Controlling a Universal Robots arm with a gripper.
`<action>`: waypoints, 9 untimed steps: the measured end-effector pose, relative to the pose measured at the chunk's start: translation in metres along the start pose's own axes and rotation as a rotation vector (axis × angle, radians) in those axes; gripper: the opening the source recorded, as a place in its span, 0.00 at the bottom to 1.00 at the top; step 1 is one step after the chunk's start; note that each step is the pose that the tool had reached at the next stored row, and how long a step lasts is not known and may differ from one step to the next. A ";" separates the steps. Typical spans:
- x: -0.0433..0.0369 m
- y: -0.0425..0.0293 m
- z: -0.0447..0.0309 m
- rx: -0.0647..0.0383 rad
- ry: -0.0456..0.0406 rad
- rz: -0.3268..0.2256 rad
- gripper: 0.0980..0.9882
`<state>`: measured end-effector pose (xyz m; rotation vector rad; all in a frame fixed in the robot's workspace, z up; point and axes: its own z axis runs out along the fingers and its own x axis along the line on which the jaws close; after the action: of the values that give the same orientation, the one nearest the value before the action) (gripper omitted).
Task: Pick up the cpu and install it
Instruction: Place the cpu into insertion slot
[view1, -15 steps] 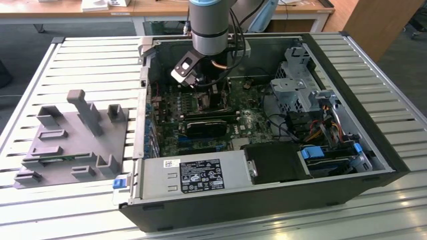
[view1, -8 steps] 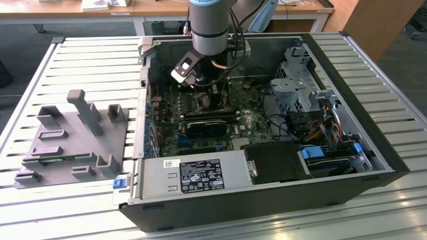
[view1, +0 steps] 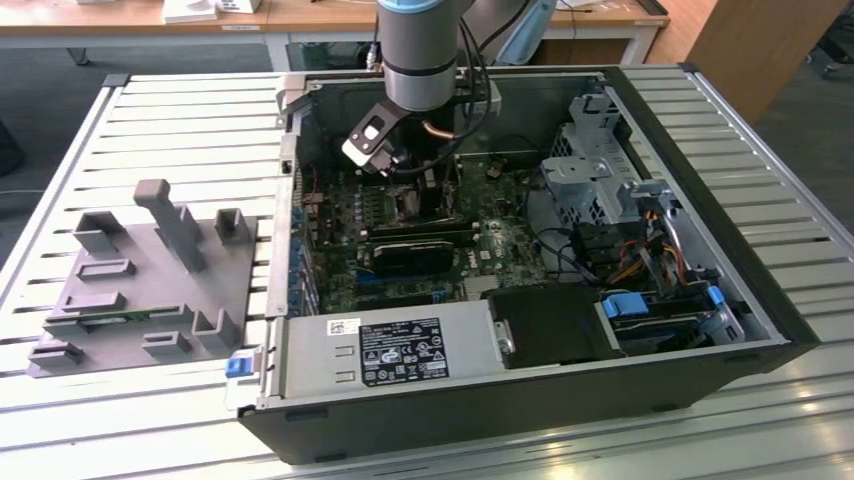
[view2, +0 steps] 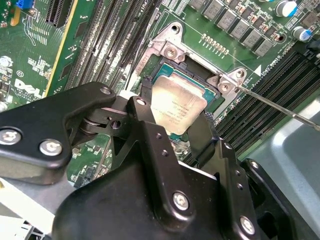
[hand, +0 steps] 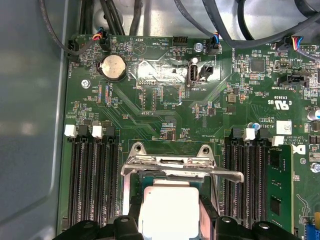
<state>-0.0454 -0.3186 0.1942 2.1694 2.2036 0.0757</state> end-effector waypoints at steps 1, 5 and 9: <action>0.0000 0.0000 0.0000 0.000 0.0000 0.000 0.49; 0.0000 0.0000 0.0001 0.000 0.0000 0.000 0.57; 0.0000 0.0000 0.0001 0.000 0.0000 0.000 0.57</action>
<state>-0.0454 -0.3186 0.1941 2.1694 2.2036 0.0756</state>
